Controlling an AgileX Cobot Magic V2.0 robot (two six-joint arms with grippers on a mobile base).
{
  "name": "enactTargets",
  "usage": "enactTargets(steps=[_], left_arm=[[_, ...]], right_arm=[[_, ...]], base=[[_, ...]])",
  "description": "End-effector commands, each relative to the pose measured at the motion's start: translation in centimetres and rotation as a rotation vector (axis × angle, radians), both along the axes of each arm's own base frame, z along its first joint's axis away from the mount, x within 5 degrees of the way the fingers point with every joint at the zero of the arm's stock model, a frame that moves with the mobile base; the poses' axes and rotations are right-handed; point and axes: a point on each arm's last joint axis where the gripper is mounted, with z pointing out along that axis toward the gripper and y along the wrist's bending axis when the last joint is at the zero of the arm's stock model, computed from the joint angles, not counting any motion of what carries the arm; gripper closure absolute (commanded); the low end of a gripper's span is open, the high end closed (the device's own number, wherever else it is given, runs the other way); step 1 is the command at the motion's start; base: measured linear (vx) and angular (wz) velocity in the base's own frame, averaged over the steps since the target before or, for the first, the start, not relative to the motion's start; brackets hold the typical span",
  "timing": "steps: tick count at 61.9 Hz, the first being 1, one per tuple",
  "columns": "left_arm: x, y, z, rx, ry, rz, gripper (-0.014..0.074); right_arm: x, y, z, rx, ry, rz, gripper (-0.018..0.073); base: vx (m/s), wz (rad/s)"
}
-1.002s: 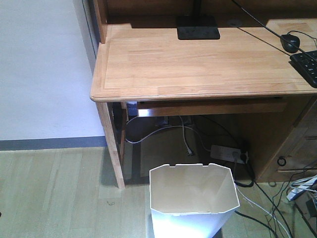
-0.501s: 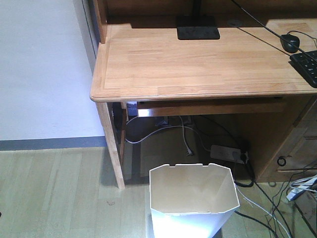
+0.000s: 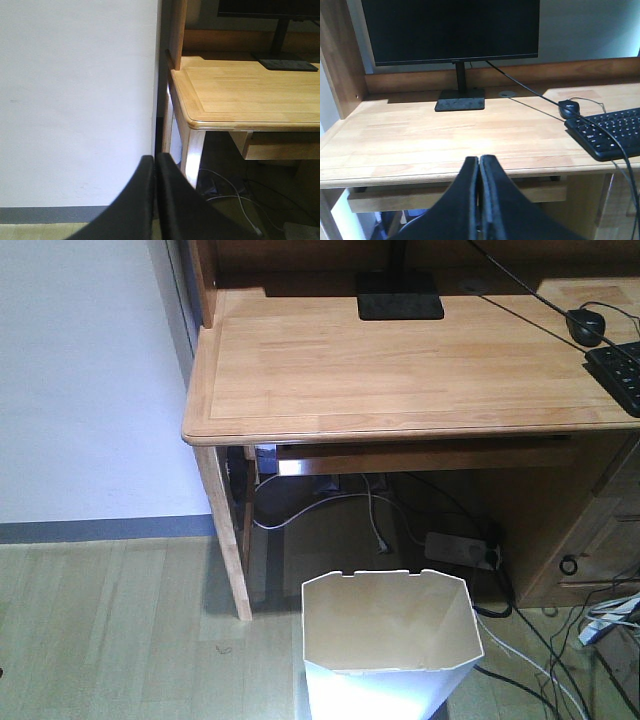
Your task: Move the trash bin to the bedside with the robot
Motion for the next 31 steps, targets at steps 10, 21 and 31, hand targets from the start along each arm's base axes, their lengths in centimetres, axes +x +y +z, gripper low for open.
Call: enactTargets(steps=[10, 21, 31], left_arm=[[0.05, 0.02, 0.3, -0.01, -0.071, 0.004, 0.0602], [0.05, 0.02, 0.3, -0.01, -0.071, 0.004, 0.0602], [0.05, 0.02, 0.3, -0.01, -0.071, 0.004, 0.0602]], right_arm=[[0.21, -0.07, 1.69, -0.029, -0.087, -0.005, 0.0454], [0.21, -0.07, 1.67, -0.029, -0.084, -0.005, 0.0307], [0.21, -0.07, 1.67, -0.029, -0.084, -0.005, 0.016]], base=[[0.0, 0.0], [0.0, 0.0], [0.0, 0.0]])
